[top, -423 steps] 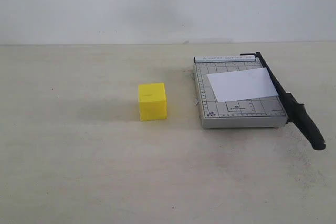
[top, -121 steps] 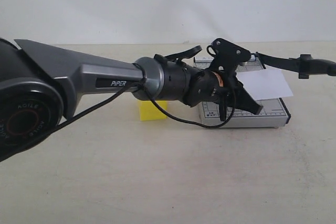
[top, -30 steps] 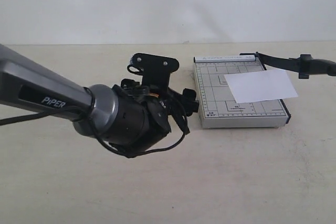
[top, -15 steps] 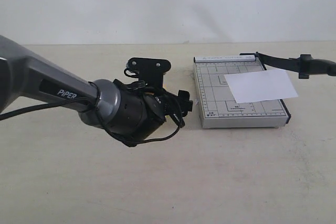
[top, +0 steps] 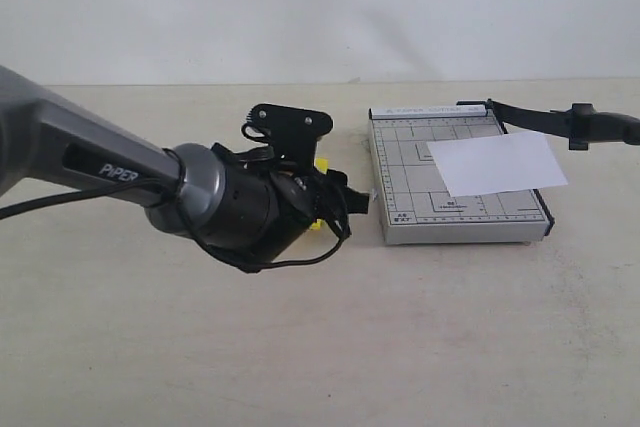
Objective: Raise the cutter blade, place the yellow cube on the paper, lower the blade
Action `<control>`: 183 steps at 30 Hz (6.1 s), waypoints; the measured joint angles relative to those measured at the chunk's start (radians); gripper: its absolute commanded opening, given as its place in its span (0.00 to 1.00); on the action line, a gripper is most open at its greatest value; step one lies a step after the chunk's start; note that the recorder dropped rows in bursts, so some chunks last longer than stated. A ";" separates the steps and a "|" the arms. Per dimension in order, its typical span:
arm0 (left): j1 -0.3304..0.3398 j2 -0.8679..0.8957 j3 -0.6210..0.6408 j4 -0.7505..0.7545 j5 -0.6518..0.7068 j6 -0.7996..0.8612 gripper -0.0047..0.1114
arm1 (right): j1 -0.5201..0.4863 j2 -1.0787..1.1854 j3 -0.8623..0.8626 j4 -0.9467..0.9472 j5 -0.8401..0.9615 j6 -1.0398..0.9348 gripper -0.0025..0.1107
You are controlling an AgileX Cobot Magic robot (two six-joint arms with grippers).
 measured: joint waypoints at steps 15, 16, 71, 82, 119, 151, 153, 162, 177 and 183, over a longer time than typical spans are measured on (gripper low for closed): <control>-0.002 -0.272 -0.041 -0.431 0.771 0.903 0.08 | 0.000 0.000 0.000 0.000 0.000 0.000 0.02; -0.002 -0.252 -0.076 -0.431 0.771 0.917 0.08 | 0.000 0.000 0.000 0.000 0.000 0.000 0.02; 0.001 0.257 -0.745 -0.266 0.560 0.949 0.78 | 0.000 0.000 0.000 0.004 0.002 0.000 0.02; -0.012 -0.010 -0.704 -0.375 0.671 0.755 0.58 | 0.000 0.000 0.000 0.004 0.002 0.000 0.02; 0.388 -1.570 0.828 0.161 0.760 0.338 0.08 | 0.000 0.000 0.000 0.004 -0.014 -0.029 0.02; 0.537 -2.211 1.037 0.200 0.590 0.197 0.08 | 0.000 0.000 -0.162 0.008 0.019 -0.081 0.02; 0.537 -2.211 1.067 0.200 0.597 0.197 0.08 | 0.000 0.000 -0.232 0.008 0.024 -0.155 0.02; 0.537 -2.211 1.200 0.202 0.628 0.197 0.08 | 0.000 0.041 -0.484 0.008 0.039 -0.536 0.02; 0.537 -2.211 1.214 0.202 0.631 0.197 0.08 | -0.041 0.588 -0.830 -0.186 0.369 -0.265 0.02; 0.541 -2.211 1.236 0.202 0.634 0.197 0.08 | -0.044 0.595 -0.924 -0.547 0.434 0.001 0.08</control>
